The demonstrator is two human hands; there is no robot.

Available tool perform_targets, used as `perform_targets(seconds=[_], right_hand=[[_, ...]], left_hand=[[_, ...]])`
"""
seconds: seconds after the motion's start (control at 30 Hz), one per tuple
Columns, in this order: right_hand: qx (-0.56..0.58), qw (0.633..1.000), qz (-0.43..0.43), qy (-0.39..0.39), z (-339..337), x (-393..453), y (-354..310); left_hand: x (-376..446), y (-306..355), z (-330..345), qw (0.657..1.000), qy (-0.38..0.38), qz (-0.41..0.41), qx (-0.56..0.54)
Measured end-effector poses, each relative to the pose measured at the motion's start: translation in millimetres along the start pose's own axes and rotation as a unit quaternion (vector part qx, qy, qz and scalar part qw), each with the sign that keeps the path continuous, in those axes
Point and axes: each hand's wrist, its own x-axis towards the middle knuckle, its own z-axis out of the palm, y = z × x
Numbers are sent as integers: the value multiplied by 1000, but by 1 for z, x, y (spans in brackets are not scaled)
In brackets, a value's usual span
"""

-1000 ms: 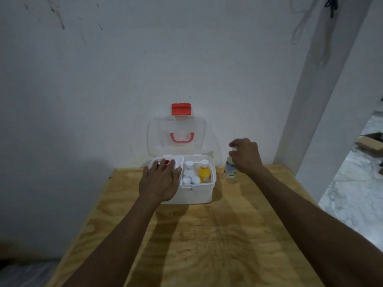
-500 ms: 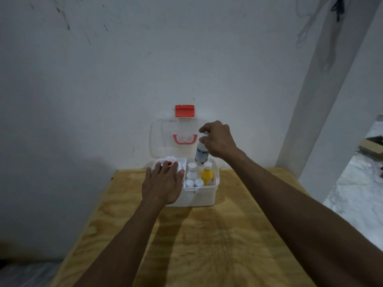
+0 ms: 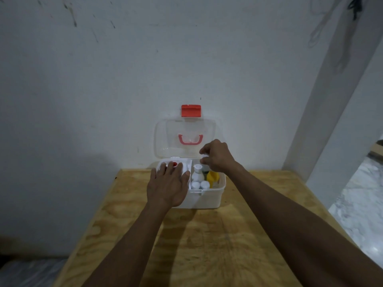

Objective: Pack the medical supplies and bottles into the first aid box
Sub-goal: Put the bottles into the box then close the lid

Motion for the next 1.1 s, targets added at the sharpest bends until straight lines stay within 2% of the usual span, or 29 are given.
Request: perform_targets(seconds=[0.67, 0.73, 0.87, 0.93, 1.1], right_hand=[[16, 1000, 7, -11, 1, 5, 3], [23, 1000, -3, 19, -3, 8, 0], [55, 987, -33, 149, -19, 23, -13], [40, 980, -39, 189, -27, 34, -22], [7, 981, -19, 191, -34, 59, -31]], left_hand=[[0, 1, -1, 1000, 2, 4, 8], [-2, 1, -3, 1000, 7, 9, 8], [-2, 1, -3, 1000, 13, 10, 9], [-2, 1, -3, 1000, 14, 11, 9], [-3, 2, -4, 1000, 24, 16, 13]])
